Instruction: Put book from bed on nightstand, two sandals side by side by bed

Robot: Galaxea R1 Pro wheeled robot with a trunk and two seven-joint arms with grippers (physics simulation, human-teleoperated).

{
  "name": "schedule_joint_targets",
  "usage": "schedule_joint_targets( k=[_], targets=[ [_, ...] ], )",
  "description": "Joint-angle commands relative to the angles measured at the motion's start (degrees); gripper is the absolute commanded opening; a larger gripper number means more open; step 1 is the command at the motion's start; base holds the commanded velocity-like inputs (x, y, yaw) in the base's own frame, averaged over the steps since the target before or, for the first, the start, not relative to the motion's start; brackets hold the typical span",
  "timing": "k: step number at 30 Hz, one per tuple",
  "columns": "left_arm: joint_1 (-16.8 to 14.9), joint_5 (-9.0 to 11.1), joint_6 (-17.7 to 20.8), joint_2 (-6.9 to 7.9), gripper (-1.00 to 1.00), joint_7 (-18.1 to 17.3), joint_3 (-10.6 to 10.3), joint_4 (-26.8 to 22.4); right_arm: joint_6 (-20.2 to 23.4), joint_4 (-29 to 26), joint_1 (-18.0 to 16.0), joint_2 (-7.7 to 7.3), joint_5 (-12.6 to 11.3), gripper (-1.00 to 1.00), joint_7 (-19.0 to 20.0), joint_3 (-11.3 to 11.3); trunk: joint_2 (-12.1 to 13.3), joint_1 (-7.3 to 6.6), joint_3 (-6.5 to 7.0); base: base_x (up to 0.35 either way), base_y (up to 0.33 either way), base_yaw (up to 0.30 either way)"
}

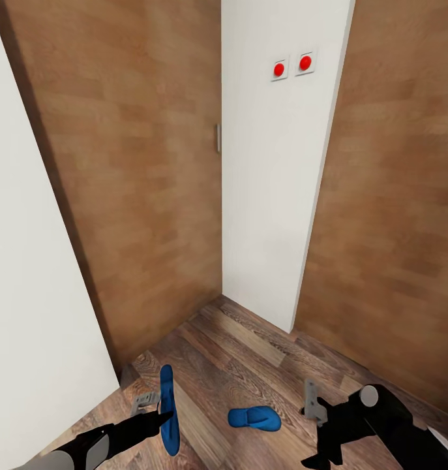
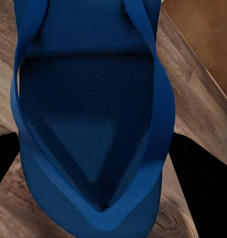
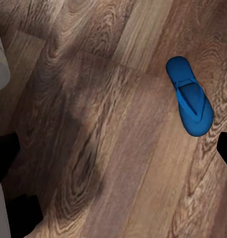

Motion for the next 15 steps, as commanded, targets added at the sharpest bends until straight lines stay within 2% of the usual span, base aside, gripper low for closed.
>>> schedule_joint_targets(
  k=[1,2,4,6,8,10,11,12,14,15],
  targets=[
    [0.0,0.0,0.1,-0.01,-1.00,-0.2,0.2,0.0,0.7,-0.1,0.0,0.48,0.2,1.00,0.1,0.1,0.0,-0.01,-0.06,0.000,0.000,0.000],
    [0.0,0.0,0.1,0.00,-1.00,-0.2,0.2,0.0,0.7,-0.1,0.0,0.93,0.2,1.00,0.1,0.1,0.0,-0.01,-0.06,0.000,0.000,0.000],
    [0.0,0.0,0.1,0.00,-1.00,-0.2,0.2,0.0,1.0,-0.1,0.0,3.42,0.3,1.00,-0.2,-0.1,0.0,-0.01,-0.06,0.000,0.000,0.000],
    [0.0,0.0,0.1,0.01,-1.00,-0.2,0.2,0.0,1.3,-0.2,0.0,4.68,0.4,1.00,-0.6,-0.4,0.0,-0.01,-0.06,0.000,0.000,0.000],
    [0.0,0.1,0.1,0.01,-1.00,-0.2,0.2,0.0,1.4,-0.2,-0.1,5.33,0.5,1.00,-2.0,-1.4,0.0,-0.01,-0.06,0.000,0.000,0.000],
    [0.0,0.1,0.1,-0.01,-1.00,-0.2,0.2,0.0,1.7,-0.1,-0.1,5.68,0.5,1.00,-4.4,-3.8,0.0,-0.01,-0.06,0.000,0.000,0.000],
    [0.0,0.1,0.1,-0.03,-1.00,-0.2,0.2,0.1,2.4,0.0,-0.4,5.83,0.5,1.00,-6.1,-6.5,0.0,-0.01,-0.06,0.000,0.000,0.000],
    [0.0,0.1,0.1,-0.04,-1.00,-0.2,0.2,0.1,3.0,0.1,-0.8,5.88,0.4,1.00,-6.7,-8.0,0.0,-0.01,-0.06,0.000,0.000,0.000],
    [0.0,0.1,0.1,-0.02,-1.00,-0.2,0.2,0.0,6.9,1.1,-3.7,5.96,0.3,1.00,-8.0,-13.9,0.0,-0.01,-0.06,0.000,0.000,0.000],
    [0.0,0.1,0.1,-0.03,-1.00,-0.2,0.2,0.0,7.9,1.7,-4.5,5.97,0.3,1.00,-8.2,-15.0,0.0,-0.01,-0.06,0.000,0.000,0.000]
  ],
)
